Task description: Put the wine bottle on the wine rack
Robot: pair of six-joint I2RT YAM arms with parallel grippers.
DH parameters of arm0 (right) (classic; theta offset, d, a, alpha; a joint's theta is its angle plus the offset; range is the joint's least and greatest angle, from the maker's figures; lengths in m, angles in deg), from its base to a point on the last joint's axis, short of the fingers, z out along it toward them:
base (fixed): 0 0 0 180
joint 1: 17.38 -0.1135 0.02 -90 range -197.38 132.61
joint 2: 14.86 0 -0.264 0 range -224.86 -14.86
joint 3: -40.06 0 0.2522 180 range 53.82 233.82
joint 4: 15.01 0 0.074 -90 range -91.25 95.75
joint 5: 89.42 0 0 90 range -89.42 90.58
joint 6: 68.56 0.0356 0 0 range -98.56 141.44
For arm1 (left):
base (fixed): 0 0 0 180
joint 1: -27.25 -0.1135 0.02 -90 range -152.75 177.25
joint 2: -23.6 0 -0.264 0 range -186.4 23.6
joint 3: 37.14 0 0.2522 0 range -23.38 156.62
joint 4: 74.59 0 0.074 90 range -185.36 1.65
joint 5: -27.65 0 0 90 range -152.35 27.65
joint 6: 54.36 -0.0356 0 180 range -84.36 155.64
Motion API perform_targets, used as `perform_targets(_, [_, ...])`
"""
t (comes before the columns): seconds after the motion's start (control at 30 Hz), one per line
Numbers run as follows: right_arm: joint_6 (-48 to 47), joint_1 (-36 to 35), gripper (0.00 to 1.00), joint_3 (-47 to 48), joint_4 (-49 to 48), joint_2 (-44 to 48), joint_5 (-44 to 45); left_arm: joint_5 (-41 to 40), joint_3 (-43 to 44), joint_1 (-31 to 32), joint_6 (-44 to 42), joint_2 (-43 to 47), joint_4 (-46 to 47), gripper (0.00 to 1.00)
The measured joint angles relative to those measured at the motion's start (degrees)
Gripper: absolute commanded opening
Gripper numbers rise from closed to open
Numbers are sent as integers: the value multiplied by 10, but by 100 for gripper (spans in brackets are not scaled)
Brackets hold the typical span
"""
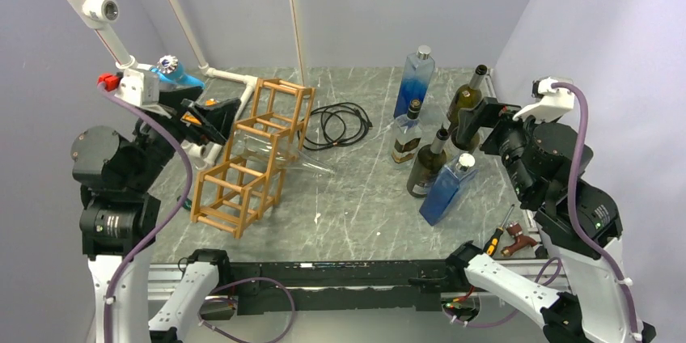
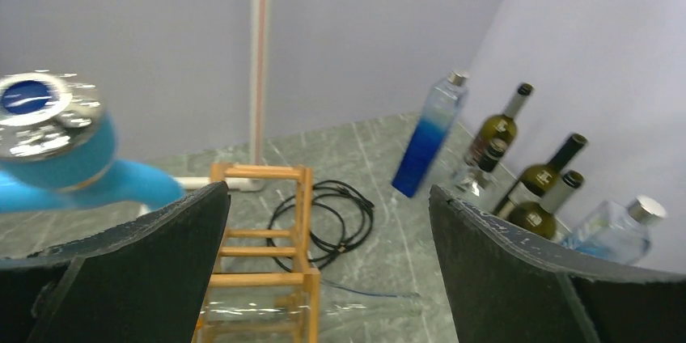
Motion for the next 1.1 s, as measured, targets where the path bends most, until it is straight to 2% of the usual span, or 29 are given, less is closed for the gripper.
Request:
perform_targets(0.2, [21, 0, 100, 38, 78, -5, -8, 105, -5, 2, 33, -40, 18, 99])
perform_targets(0.33, [41, 0, 100, 36, 122, -3, -26, 142, -37, 37, 63, -53, 51, 99])
perform_targets(0.53, [87, 0, 100, -5, 181, 13, -39, 107, -67, 186, 61, -61, 60, 99])
perform_targets(0.67, [122, 0, 100, -38, 204, 12, -55, 89, -82, 236, 59, -50, 78, 99])
perform_targets(0.87, [147, 0, 100, -100, 211, 17, -76, 63, -162, 277, 63, -1, 92, 99])
perform_targets(1.1, [154, 0, 100, -130, 211, 4, -76, 59, -174, 290, 71, 21, 97, 99])
